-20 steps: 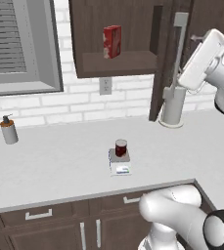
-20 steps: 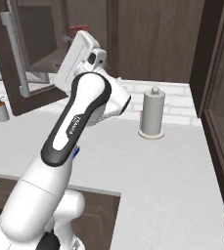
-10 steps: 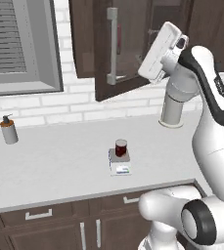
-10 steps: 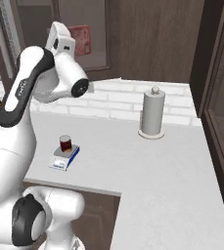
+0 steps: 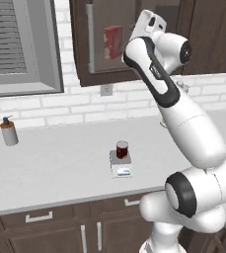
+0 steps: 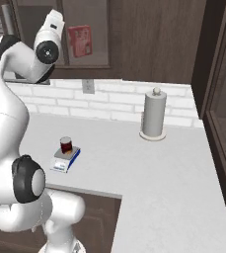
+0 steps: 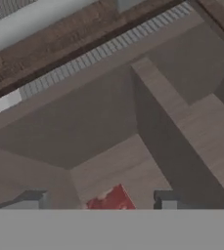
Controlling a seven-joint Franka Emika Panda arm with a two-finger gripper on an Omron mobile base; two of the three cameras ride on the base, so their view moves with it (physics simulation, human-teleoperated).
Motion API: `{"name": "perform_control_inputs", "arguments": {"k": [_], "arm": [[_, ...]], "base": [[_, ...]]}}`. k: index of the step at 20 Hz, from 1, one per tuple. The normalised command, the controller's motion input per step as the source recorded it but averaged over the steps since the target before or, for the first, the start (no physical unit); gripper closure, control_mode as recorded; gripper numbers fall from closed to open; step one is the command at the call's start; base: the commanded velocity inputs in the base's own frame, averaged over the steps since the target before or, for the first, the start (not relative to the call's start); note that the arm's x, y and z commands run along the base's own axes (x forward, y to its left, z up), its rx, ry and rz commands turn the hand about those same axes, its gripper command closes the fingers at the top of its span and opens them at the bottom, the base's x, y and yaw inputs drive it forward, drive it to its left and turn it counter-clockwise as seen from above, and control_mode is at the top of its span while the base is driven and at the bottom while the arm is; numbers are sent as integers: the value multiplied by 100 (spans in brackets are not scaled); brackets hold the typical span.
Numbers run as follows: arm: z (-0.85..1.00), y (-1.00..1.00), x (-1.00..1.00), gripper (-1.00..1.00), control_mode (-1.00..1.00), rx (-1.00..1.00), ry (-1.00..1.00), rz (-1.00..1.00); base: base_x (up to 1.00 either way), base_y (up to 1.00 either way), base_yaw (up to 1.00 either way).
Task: Pick the canned food and place it on the digital scale for weighing, and close the cabinet.
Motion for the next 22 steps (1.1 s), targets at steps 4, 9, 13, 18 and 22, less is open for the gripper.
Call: {"name": "perform_control_inputs", "arguments": {"k": [4,9,13,18,22], "arm": [[-25,-29,77,-100,-100,0,2,0],[-69,-14,89,-100,-100,0,0,0],[-79,-15,100,-100,-100,0,0,0],[-59,-35,37,-100,-100,0,8,-8],[-65,-56,3,-100,-100,0,27,-17]], "base": [[0,0,0],[0,0,0],[0,0,0],[0,0,0],[0,0,0]]}}
